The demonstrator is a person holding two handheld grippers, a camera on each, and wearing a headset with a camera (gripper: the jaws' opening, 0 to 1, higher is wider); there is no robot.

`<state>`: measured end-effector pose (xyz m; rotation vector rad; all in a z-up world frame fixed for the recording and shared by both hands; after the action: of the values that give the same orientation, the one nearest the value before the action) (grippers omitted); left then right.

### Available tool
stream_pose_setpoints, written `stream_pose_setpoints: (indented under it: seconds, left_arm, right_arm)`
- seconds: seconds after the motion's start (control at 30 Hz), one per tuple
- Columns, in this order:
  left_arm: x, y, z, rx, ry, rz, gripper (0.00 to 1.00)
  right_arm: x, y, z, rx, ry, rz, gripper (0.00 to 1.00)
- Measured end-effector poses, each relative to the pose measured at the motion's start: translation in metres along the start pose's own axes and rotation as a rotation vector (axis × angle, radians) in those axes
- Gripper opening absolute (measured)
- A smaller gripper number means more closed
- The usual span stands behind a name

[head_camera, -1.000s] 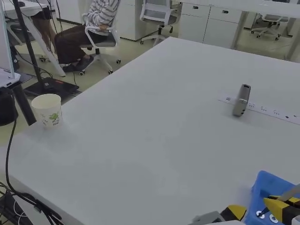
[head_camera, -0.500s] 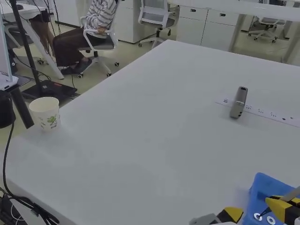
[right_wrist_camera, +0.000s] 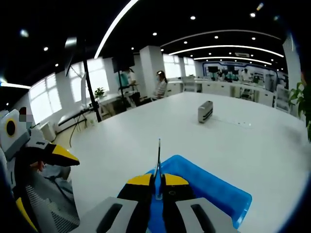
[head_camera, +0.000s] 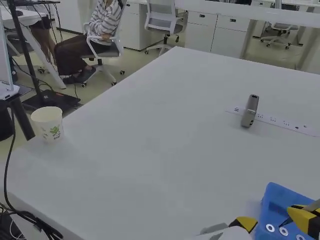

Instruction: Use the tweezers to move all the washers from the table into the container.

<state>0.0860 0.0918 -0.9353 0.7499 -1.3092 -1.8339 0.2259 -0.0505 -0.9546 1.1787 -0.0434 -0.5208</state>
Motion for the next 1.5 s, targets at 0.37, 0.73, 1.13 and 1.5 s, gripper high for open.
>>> stream_pose_setpoints:
  seconds: [0.37, 0.73, 1.13, 1.5]
  left_arm:
    - [0.001, -0.006, -0.002, -0.072, -0.011, -0.031, 0.75]
    - [0.001, -0.01, -0.003, -0.118, 0.003, -0.08, 0.71]
    - [0.001, -0.015, -0.003, -0.197, -0.011, -0.047, 0.56]
    - [-0.001, -0.011, 0.001, -0.313, -0.144, 0.004, 0.2]
  right_arm:
    - [-0.01, 0.003, 0.033, 0.032, 0.014, 0.028, 0.03]
    - [-0.015, -0.009, 0.08, 0.038, 0.088, 0.054, 0.03]
    - [-0.028, -0.035, 0.092, -0.054, 0.216, 0.135, 0.03]
    - [-0.04, -0.052, 0.089, -0.092, 0.312, 0.171, 0.03]
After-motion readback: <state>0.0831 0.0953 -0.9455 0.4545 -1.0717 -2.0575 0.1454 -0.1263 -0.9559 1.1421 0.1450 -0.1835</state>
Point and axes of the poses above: the centre of the closed fingertips' face, and the gripper's own axes: z roughly backward along the fingers, x roughly to its right, y roughly out of its top, the point moved 10 cm from there along z, roughly backward along the fingers, and after that the axes turned 12 degrees about y, right-handed, at the moved point
